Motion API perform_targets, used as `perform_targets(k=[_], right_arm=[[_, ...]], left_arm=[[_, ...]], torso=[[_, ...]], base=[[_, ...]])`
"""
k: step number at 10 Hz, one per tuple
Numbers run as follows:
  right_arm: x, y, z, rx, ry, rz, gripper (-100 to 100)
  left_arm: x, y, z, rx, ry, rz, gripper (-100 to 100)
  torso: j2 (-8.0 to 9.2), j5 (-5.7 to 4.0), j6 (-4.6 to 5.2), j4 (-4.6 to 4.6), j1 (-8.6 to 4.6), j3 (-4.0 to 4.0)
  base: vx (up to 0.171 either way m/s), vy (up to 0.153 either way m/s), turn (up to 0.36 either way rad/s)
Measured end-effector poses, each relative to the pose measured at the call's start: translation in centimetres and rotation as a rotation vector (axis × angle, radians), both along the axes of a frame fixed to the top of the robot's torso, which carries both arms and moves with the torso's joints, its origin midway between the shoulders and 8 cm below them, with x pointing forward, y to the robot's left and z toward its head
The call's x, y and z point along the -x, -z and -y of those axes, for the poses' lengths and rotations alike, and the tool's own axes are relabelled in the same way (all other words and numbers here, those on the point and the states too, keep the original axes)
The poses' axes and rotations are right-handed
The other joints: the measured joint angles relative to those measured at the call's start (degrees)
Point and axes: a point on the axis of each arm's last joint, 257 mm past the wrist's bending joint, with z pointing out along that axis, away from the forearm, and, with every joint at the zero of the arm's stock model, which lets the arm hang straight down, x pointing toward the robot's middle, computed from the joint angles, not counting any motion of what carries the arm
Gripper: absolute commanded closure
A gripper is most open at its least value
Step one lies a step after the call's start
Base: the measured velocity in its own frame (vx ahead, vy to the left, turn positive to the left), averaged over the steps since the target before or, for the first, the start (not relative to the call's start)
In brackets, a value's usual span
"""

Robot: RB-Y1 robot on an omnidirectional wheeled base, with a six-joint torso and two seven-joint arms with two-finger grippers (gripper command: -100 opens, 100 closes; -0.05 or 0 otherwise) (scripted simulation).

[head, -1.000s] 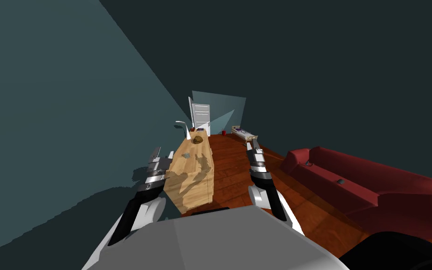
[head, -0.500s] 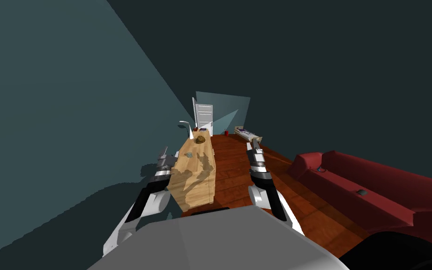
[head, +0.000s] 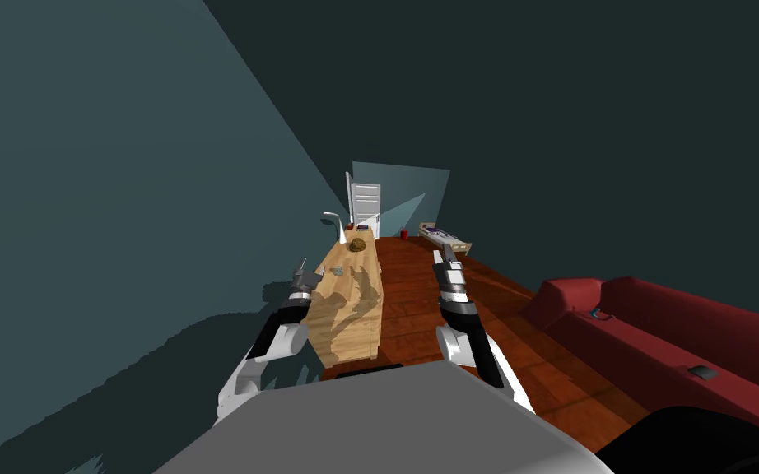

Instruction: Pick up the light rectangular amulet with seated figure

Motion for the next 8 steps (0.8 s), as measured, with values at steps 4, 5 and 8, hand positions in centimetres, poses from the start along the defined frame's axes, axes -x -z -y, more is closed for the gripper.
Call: perform_targets(k=[4,5,8], right_arm=[[0.0,0.0,0.0,0.0,0.0,0.0,0],[0.0,0.0,0.0,0.0,0.0,0.0,0],[0.0,0.0,0.0,0.0,0.0,0.0,0]], left_arm=[[-3.9,2.5,1.4,0.134,0.072,-0.088,-100],[-4.6,3.7,1.6,0.178,0.095,-0.123,-100],[-6.6,5.3,3.3,0.272,0.145,-0.191,-100]], torso=[[0.0,0.0,0.01,0.0,-0.01,0.0],[0.0,0.0,0.0,0.0,0.0,0.0],[0.03,0.0,0.0,0.01,0.02,0.02]], base=[[0.017,-0.015,0.131],[0.014,-0.014,0.043],[0.013,-0.011,0.099]])
